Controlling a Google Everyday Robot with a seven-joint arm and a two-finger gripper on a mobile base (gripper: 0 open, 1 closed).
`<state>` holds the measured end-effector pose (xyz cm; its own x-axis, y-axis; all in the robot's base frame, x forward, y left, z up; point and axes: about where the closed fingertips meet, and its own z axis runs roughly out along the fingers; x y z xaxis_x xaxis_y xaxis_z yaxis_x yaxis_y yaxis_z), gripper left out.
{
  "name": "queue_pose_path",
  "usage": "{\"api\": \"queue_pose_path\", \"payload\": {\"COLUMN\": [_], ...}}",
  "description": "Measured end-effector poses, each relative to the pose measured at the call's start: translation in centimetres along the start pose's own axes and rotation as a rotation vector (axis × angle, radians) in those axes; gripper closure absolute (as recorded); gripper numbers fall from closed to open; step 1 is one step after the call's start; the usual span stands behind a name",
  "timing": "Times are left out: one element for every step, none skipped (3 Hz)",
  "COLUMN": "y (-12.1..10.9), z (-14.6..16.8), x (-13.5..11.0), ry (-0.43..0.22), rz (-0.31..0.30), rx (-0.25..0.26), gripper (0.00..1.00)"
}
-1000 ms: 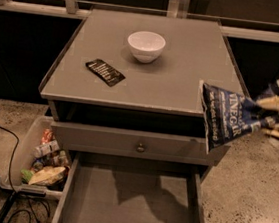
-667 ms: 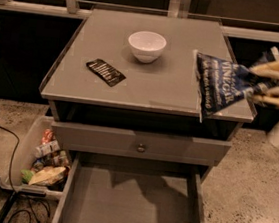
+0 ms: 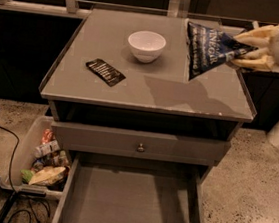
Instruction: Pick blue chip bag from middle drawer and place on counter
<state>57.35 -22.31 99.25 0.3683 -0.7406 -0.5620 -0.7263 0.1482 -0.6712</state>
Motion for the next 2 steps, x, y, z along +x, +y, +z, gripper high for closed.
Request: {"api": "queue_pose_path", "payload": {"y": [-0.9,-0.7], "z": [3.2,6.3], "x": [1.7,3.9], "ry": [-0.033,-0.059], "rz": [0.031,0.061], "rx": [-0.005,-0.013], "gripper": [1.00,1.00]}}
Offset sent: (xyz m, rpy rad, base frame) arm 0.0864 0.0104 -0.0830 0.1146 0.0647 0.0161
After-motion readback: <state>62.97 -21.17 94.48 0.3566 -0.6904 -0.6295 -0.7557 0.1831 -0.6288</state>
